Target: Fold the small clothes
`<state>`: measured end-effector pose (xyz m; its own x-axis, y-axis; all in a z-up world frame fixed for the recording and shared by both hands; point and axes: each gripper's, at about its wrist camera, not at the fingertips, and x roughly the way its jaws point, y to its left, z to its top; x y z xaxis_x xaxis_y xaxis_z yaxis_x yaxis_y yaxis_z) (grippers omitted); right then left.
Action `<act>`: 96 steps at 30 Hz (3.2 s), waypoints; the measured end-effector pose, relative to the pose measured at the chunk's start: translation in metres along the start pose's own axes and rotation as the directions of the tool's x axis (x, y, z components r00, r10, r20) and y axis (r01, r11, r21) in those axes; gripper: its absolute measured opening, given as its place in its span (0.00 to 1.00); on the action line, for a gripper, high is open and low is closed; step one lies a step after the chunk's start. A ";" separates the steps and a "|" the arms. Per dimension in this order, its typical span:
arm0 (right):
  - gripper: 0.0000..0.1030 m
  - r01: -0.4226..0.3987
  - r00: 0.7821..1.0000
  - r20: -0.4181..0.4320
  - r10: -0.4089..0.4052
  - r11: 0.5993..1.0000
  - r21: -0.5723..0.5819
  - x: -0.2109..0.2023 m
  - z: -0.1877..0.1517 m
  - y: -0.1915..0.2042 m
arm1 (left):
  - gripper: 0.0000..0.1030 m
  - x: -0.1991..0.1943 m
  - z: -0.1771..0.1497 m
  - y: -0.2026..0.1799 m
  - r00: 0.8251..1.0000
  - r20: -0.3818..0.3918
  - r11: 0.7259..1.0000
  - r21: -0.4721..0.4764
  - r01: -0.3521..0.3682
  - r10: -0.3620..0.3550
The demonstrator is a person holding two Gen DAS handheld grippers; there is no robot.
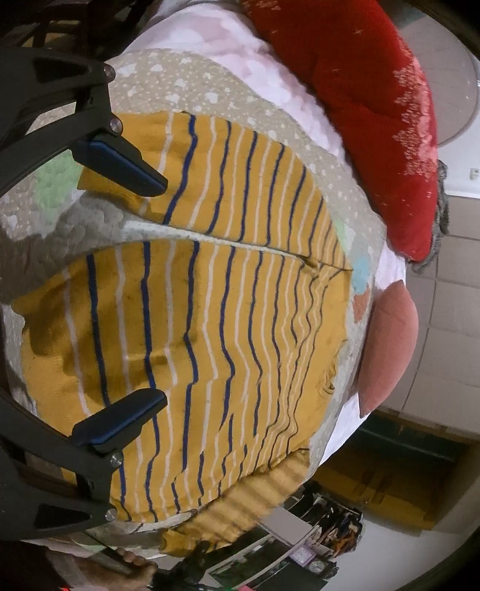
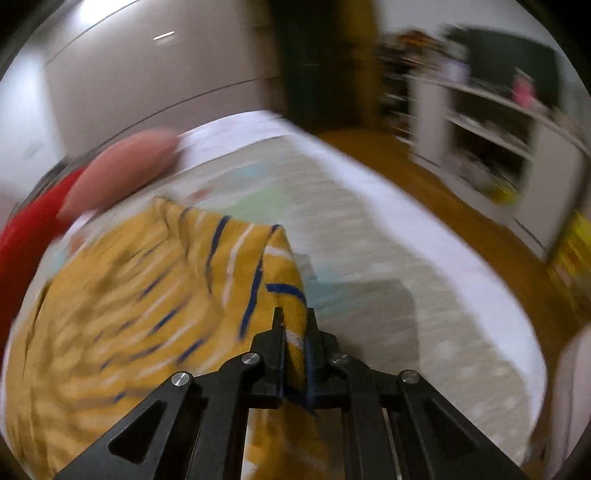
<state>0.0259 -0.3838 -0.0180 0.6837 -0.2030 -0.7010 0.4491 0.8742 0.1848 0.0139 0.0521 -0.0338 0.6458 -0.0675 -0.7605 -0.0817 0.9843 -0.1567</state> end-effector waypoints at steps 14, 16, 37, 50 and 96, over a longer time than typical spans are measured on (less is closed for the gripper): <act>0.56 -0.216 0.971 -0.094 0.219 0.976 0.037 -0.047 -0.046 -0.003 | 1.00 0.008 -0.008 -0.012 0.999 -0.027 0.999 0.025 0.035 -0.035; 0.59 -0.296 0.945 -0.147 0.293 0.955 0.000 -0.047 -0.065 0.017 | 1.00 0.011 -0.010 -0.014 0.998 -0.050 0.999 0.030 0.039 -0.037; 0.58 -0.427 0.866 -0.342 0.365 0.895 -0.126 -0.044 -0.123 0.095 | 1.00 -0.013 -0.022 -0.015 0.998 -0.029 0.998 0.029 0.060 -0.059; 0.14 -0.335 0.901 -0.373 0.223 0.903 -0.270 -0.075 -0.130 0.085 | 1.00 -0.046 -0.026 0.015 0.998 0.034 0.998 -0.033 0.055 -0.054; 0.58 -0.285 0.949 -0.182 0.259 0.949 -0.133 -0.083 -0.098 0.014 | 1.00 0.030 -0.013 0.009 0.996 -0.078 0.998 -0.048 0.039 -0.042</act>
<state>-0.0812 -0.3116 -0.0249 0.6604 0.1143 -0.7422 0.1550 0.9463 0.2836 0.0222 0.0567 -0.0662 0.5875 -0.1217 -0.8000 -0.0927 0.9720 -0.2160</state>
